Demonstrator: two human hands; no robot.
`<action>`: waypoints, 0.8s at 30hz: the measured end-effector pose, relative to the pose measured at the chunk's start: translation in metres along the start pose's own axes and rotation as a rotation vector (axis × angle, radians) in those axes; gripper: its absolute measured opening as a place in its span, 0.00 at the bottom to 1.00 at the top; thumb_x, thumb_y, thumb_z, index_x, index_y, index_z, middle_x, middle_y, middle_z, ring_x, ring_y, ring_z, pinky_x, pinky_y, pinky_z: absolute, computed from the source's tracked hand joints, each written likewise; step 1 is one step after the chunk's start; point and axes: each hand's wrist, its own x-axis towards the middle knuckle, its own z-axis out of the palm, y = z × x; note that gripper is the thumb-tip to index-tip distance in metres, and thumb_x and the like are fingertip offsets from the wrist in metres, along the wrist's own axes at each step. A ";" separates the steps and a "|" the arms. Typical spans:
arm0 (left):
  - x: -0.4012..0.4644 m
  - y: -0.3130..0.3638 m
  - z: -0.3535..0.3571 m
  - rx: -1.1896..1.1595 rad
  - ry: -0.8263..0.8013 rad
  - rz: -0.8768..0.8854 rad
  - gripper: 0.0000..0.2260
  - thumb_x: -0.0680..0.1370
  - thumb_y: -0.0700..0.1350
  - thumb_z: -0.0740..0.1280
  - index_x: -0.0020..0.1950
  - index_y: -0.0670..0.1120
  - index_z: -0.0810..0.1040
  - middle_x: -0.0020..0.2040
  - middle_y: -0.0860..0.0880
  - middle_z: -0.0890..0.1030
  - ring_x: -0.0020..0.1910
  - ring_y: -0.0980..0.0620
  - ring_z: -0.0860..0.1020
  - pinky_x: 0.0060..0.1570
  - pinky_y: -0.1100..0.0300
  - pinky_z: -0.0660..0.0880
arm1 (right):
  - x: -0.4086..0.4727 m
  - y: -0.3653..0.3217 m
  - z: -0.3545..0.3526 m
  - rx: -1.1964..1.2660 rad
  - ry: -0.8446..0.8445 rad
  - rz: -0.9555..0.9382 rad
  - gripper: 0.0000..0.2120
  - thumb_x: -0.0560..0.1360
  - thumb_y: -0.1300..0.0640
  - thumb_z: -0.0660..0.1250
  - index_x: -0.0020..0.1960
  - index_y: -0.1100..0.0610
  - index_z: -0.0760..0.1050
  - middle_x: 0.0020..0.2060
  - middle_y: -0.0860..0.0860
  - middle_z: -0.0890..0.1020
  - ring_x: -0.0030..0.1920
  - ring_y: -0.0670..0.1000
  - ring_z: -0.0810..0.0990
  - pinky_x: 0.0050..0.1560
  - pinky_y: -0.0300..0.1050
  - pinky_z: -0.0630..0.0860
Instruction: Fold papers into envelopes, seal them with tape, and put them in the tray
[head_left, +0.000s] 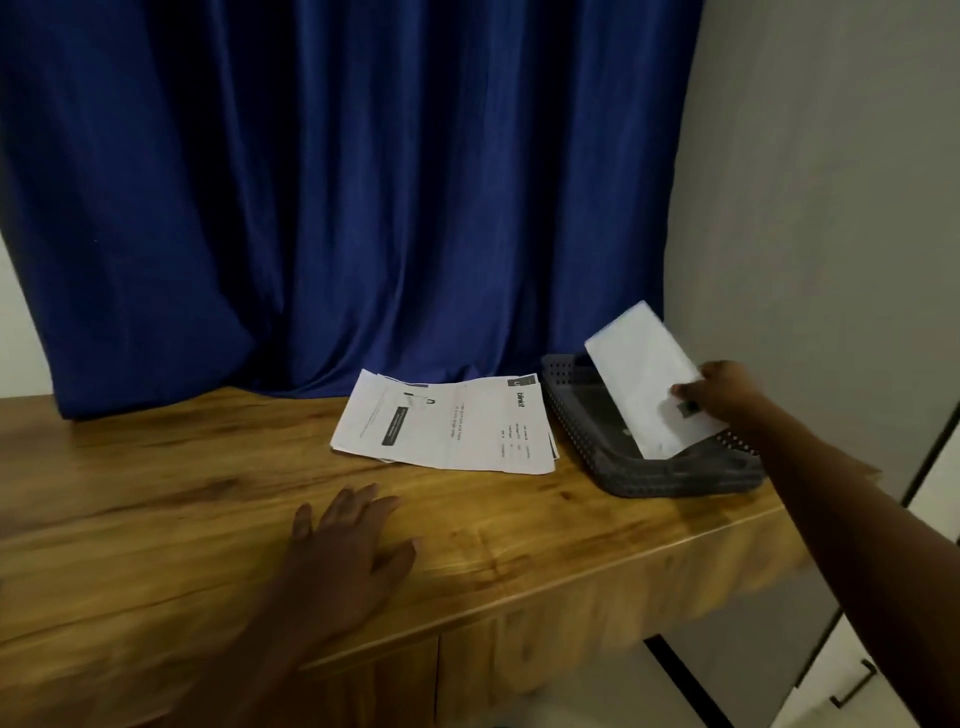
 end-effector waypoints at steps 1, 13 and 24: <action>-0.001 0.001 -0.001 0.003 0.004 -0.005 0.53 0.60 0.83 0.31 0.80 0.62 0.56 0.83 0.57 0.53 0.82 0.53 0.48 0.78 0.41 0.42 | 0.004 0.002 0.004 -0.039 -0.045 0.047 0.18 0.77 0.56 0.72 0.60 0.67 0.75 0.33 0.54 0.81 0.35 0.51 0.76 0.41 0.47 0.72; 0.000 0.002 -0.002 -0.010 0.076 0.008 0.41 0.67 0.75 0.40 0.76 0.63 0.63 0.80 0.58 0.60 0.80 0.55 0.55 0.77 0.42 0.47 | 0.030 0.033 0.028 -0.332 -0.154 0.182 0.24 0.69 0.53 0.80 0.58 0.64 0.76 0.52 0.60 0.81 0.52 0.60 0.80 0.55 0.53 0.77; 0.001 -0.001 0.001 -0.023 0.070 0.002 0.40 0.67 0.75 0.40 0.77 0.63 0.61 0.80 0.58 0.59 0.80 0.55 0.54 0.77 0.41 0.46 | -0.017 -0.041 0.017 -0.314 -0.123 -0.214 0.17 0.77 0.55 0.72 0.63 0.61 0.77 0.57 0.57 0.82 0.50 0.53 0.79 0.47 0.41 0.72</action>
